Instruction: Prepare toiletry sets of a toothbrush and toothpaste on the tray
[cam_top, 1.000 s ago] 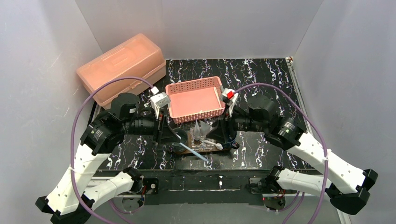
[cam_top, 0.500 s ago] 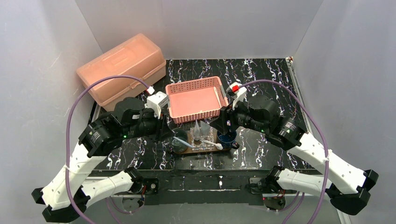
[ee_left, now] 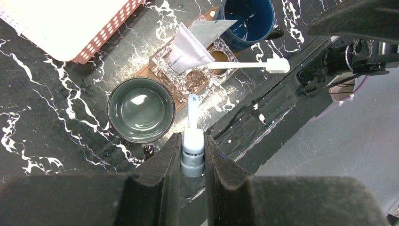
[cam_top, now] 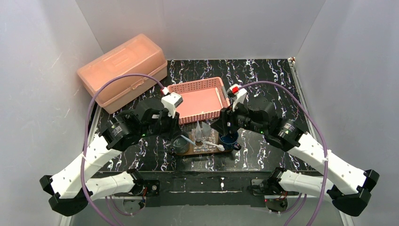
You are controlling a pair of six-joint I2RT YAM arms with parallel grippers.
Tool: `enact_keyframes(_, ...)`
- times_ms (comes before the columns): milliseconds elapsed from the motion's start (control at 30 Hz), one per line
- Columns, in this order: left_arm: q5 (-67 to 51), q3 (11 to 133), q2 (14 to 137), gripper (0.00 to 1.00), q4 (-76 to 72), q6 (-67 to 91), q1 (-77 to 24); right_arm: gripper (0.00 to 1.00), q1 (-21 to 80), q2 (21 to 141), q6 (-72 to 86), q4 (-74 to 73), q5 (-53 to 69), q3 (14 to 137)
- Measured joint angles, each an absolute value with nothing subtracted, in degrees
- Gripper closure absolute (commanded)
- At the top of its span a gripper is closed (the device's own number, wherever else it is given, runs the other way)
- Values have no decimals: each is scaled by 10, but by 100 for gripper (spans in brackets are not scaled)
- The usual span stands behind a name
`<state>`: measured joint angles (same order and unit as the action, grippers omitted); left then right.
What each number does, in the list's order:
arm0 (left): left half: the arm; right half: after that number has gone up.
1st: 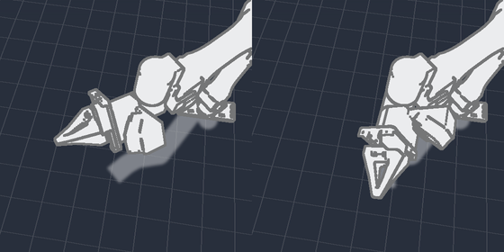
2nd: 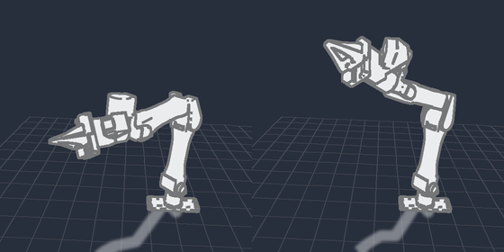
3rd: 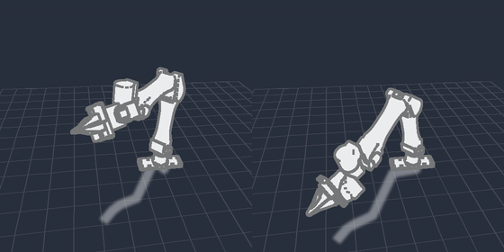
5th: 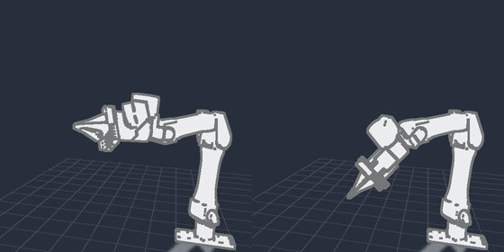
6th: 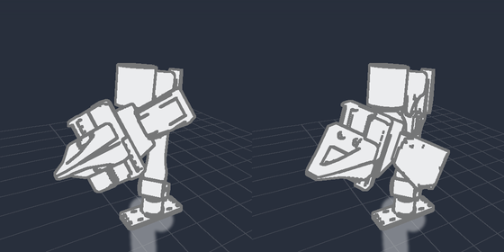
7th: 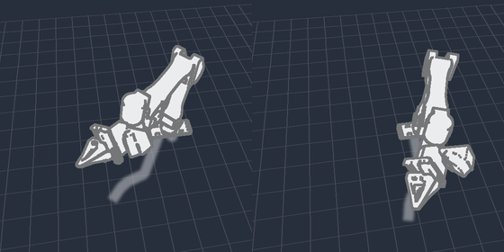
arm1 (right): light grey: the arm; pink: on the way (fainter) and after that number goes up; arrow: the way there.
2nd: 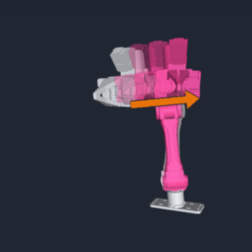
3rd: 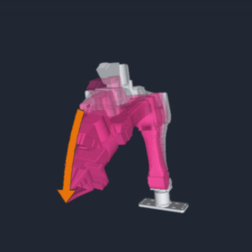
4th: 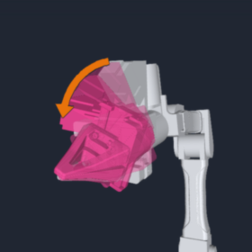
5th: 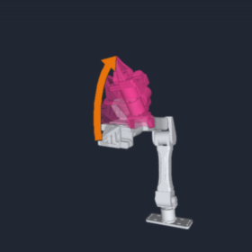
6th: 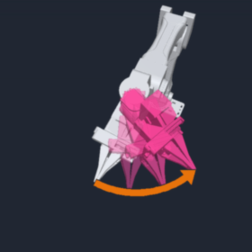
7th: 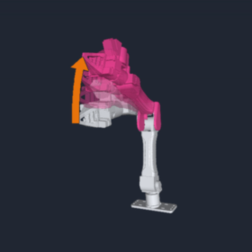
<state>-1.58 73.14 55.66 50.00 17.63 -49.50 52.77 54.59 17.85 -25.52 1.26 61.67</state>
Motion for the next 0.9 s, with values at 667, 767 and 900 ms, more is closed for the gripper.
enact_keyframes(667,116,715,616,100,453,188,-625,32,528,525,185,-246,12,582)
enact_keyframes(767,139,687,617,100,434,191,-641,31,528,520,189,-241,12,576)
enact_keyframes(900,162,659,617,100,408,194,-653,31,528,518,192,-240,12,565)
